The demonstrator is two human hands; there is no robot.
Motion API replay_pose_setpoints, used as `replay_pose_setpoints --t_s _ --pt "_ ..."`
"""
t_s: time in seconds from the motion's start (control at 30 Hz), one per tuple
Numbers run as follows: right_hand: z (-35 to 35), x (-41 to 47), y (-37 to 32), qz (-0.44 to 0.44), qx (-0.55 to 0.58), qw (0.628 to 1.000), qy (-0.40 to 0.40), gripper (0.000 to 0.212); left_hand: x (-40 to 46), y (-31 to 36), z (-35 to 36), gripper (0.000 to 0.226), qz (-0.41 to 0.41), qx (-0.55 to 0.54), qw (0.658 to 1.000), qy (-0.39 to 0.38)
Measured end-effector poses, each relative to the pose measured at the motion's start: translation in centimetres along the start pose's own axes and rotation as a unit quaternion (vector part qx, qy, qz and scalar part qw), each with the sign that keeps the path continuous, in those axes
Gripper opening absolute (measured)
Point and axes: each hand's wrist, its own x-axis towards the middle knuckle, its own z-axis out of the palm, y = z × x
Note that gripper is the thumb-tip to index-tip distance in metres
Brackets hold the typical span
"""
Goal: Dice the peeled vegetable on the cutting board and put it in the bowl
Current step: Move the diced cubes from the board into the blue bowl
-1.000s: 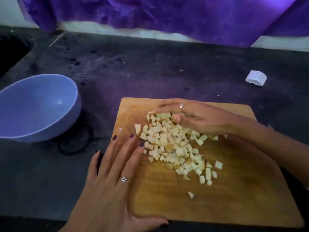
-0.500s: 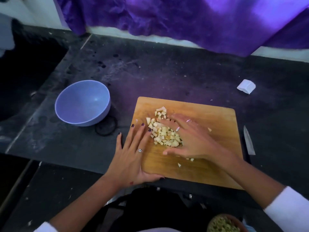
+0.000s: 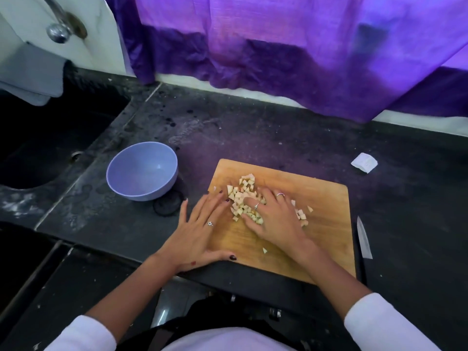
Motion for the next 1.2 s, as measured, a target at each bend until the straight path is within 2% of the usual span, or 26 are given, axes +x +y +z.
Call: replay_pose_setpoints --t_s 0.17,0.27,0.33,0.43,0.5,0.57,0.63,0.7,0.77,0.83,0.9,1.07,1.2 --pt "-0.3 0.4 -0.6 0.001 -0.02 1.0 0.007 0.039 -0.8 -3.7 -4.7 0.081 -0.111 -0.022 0.978 0.173" --pt "-0.4 0.9 -0.9 0.013 -0.017 0.999 0.031 0.025 -0.9 -8.7 -7.3 0.074 -0.221 -0.021 0.934 0.278" --pt "-0.3 1.2 -1.1 0.026 -0.001 0.999 0.044 0.022 -1.1 -11.9 -8.8 0.069 -0.284 -0.065 0.902 0.319" --pt "-0.2 1.7 -1.3 0.06 0.034 0.996 0.059 0.026 -1.5 -15.3 -9.8 0.052 -0.375 -0.222 0.847 0.304" --pt "-0.6 2.4 -1.6 0.1 0.068 0.991 0.055 0.029 -1.4 -17.0 -9.9 0.036 -0.393 -0.311 0.821 0.273" --pt "-1.4 3.2 -1.6 0.144 0.116 0.982 0.039 0.027 -1.1 -18.0 -9.4 0.038 -0.379 -0.334 0.83 0.236" --pt "-2.3 3.8 -1.2 0.202 0.205 0.958 0.008 0.016 -0.4 -18.2 -9.4 0.026 -0.37 -0.339 0.838 0.213" --pt "-3.2 4.1 -0.6 0.265 0.316 0.911 -0.019 0.009 0.5 -18.0 -9.5 0.014 -0.341 -0.365 0.845 0.191" --pt "-4.0 3.9 -0.4 0.311 0.427 0.848 -0.041 0.011 1.4 -17.9 -9.3 0.016 -0.319 -0.361 0.859 0.175" --pt "-5.1 3.3 -0.6 0.324 0.532 0.78 -0.051 0.014 2.1 -17.9 -8.9 0.017 -0.3 -0.375 0.864 0.153" --pt "-6.3 3.1 -1.1 0.317 0.589 0.741 -0.057 0.014 2.7 -17.3 -8.4 0.021 -0.282 -0.418 0.853 0.132" --pt "-9.8 4.9 -4.1 0.264 0.627 0.73 -0.066 0.013 3.4 -14.9 -7.4 0.02 -0.267 -0.497 0.818 0.114" --pt "-10.8 8.4 -8.3 0.216 0.619 0.748 -0.102 0.009 3.3 -14.4 -7.1 0.018 -0.265 -0.494 0.819 0.119"
